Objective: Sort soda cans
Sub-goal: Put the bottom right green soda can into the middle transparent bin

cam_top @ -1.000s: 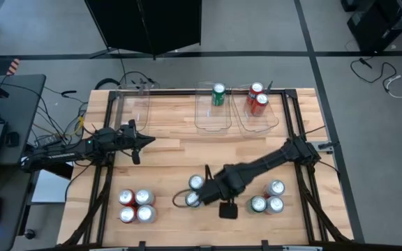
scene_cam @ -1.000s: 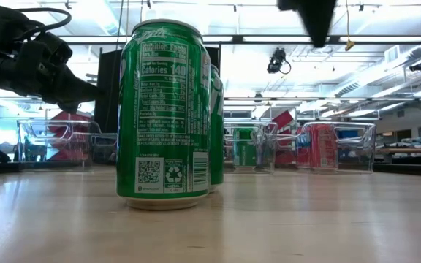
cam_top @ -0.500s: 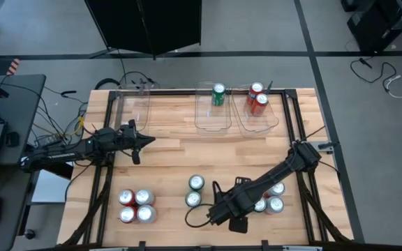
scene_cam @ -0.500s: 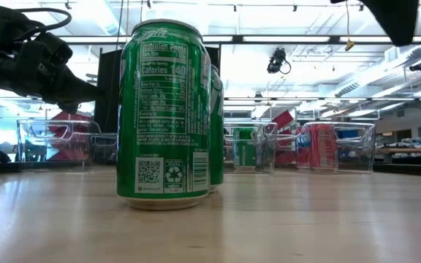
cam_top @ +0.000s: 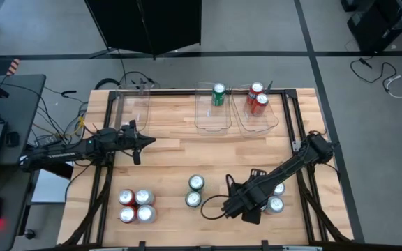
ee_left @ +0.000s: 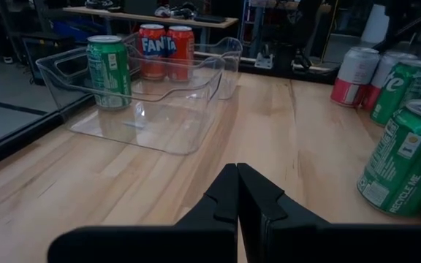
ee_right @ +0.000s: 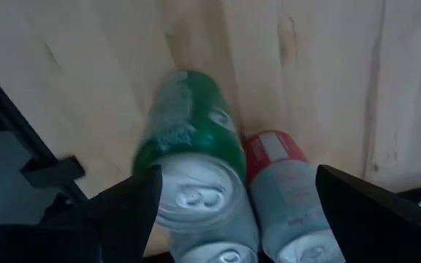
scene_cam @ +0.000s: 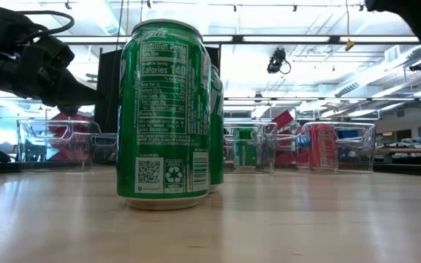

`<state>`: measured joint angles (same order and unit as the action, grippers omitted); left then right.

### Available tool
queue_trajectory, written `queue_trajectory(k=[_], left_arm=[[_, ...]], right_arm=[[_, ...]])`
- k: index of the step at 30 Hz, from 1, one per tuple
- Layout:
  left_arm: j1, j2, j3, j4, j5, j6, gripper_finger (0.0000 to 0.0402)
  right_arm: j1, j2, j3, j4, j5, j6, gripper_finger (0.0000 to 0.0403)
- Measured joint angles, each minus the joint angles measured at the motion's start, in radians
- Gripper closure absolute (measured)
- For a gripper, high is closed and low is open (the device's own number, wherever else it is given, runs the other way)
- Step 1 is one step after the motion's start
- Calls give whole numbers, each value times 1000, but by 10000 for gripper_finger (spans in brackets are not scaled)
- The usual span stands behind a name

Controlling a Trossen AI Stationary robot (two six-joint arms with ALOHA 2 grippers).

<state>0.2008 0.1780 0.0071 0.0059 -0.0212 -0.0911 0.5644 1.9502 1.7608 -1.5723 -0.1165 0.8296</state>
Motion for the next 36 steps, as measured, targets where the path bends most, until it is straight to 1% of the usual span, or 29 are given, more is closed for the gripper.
queue_trajectory(k=[3,6,12,14,18,21,23,28,32,36], left_arm=[[0,10,0,0,0,0,400],[0,19,0,0,0,-1,400],[0,20,0,0,0,-1,400],[0,22,0,0,0,-1,400],[0,22,0,1,0,-1,400],[0,24,0,1,0,-1,400],[0,25,0,1,0,-1,400],[0,25,0,1,0,-1,400],[0,25,0,1,0,-1,400],[0,25,0,0,0,0,400]], right_arm=[[14,-31,-55,27,-2,3,55],[21,-46,-92,83,-29,9,55],[23,-47,-108,114,-63,8,55],[23,-49,-102,110,-55,9,55],[16,-68,-93,106,15,11,53],[9,-99,-93,98,46,29,53],[8,-117,-92,94,49,47,53],[20,-123,-104,149,43,91,53],[31,-123,-140,178,15,91,53],[32,-122,-197,213,8,92,53]])
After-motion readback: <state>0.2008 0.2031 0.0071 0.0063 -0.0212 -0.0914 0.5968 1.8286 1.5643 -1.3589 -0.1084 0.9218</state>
